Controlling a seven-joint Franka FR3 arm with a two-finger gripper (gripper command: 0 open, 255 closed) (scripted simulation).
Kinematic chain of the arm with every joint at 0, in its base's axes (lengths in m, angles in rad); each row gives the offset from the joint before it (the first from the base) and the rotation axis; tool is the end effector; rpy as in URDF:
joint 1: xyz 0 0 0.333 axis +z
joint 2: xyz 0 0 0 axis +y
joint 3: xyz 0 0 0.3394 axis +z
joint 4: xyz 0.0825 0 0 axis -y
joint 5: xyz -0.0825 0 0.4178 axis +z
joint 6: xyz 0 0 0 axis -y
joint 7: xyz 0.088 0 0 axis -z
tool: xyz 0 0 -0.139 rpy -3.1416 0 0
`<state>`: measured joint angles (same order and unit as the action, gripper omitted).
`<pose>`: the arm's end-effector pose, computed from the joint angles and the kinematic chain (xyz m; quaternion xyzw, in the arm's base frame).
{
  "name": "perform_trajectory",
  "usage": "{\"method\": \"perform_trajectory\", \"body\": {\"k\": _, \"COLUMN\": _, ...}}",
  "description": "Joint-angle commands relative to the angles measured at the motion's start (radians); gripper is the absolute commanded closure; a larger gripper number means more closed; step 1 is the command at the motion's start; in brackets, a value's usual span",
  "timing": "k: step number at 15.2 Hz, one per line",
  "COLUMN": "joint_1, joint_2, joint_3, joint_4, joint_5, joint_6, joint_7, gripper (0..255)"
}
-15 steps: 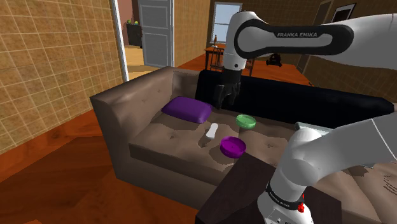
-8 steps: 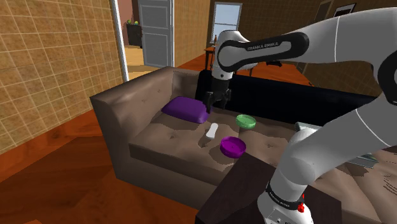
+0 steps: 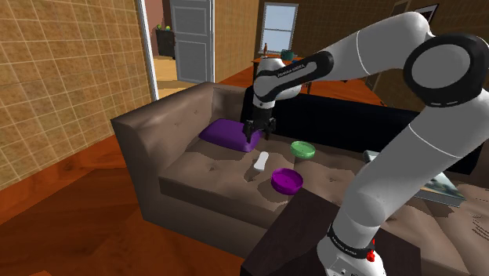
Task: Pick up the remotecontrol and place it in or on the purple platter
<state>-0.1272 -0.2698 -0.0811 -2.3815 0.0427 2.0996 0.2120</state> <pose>0.4665 -0.0953 0.3974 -0.9756 0.2177 0.0067 0.0291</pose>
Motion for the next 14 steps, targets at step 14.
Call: {"method": "perform_trajectory", "body": {"k": 14, "joint_1": -0.097, "joint_2": 0.522, "joint_3": -0.087, "joint_4": 0.26, "joint_5": 0.079, "joint_6": 0.247, "joint_7": 0.081, "gripper": 0}}
